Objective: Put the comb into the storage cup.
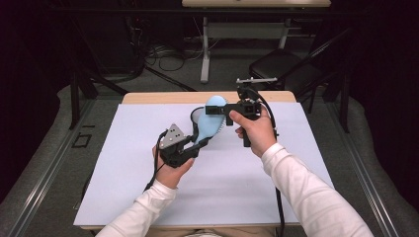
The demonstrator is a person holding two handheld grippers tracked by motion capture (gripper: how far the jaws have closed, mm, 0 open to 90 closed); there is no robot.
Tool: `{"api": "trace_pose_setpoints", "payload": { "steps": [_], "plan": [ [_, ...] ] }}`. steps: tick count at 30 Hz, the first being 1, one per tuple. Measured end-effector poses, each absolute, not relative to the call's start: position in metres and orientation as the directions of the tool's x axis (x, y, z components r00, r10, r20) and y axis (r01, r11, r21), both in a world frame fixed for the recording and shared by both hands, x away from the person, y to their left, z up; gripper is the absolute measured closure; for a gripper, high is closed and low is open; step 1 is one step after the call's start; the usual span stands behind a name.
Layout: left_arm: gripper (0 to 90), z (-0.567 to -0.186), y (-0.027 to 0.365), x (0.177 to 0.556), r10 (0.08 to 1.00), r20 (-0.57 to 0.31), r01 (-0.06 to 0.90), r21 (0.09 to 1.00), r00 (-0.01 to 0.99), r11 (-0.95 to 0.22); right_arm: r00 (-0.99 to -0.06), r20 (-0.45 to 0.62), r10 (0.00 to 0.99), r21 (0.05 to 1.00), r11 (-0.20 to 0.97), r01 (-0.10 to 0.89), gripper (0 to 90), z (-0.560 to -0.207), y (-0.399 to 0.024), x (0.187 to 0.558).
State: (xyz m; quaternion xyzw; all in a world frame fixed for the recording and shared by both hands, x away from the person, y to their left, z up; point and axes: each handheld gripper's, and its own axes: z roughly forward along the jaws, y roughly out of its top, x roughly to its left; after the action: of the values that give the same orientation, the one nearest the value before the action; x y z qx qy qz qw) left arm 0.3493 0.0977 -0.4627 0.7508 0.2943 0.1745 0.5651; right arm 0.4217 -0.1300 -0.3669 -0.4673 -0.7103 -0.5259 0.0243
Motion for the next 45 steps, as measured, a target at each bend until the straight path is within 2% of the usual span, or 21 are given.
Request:
{"api": "trace_pose_setpoints", "payload": {
  "steps": [14, 17, 22, 26, 45],
  "plan": [
    [69.5, -0.4632, 0.0972, 0.3489, 0.640, -0.069, 0.243, 0.952, 0.765, -0.188, -0.544, 0.532, 0.649, 0.717, -0.002, 0.697, 27.1, -0.3667, -0.1257, 0.4225],
    [69.5, -0.4633, 0.0972, 0.3490, 0.639, -0.069, 0.244, 0.951, 0.766, -0.189, -0.543, 0.543, 0.640, 0.710, -0.005, 0.704, 33.4, -0.3668, -0.1257, 0.4221],
    [69.5, -0.4633, 0.0973, 0.3491, 0.640, -0.069, 0.244, 0.951, 0.765, -0.190, -0.534, 0.554, 0.638, 0.703, -0.015, 0.711, 33.0, -0.3676, -0.1257, 0.4234],
    [69.5, -0.4635, 0.0975, 0.3494, 0.640, -0.070, 0.244, 0.951, 0.765, -0.188, -0.523, 0.571, 0.633, 0.696, -0.035, 0.717, 37.3, -0.3677, -0.1271, 0.4243],
    [69.5, -0.4644, 0.0976, 0.3497, 0.642, -0.066, 0.243, 0.951, 0.764, -0.190, -0.486, 0.585, 0.649, 0.687, -0.079, 0.722, 45.8, -0.3689, -0.1286, 0.4249]
  ]
}}
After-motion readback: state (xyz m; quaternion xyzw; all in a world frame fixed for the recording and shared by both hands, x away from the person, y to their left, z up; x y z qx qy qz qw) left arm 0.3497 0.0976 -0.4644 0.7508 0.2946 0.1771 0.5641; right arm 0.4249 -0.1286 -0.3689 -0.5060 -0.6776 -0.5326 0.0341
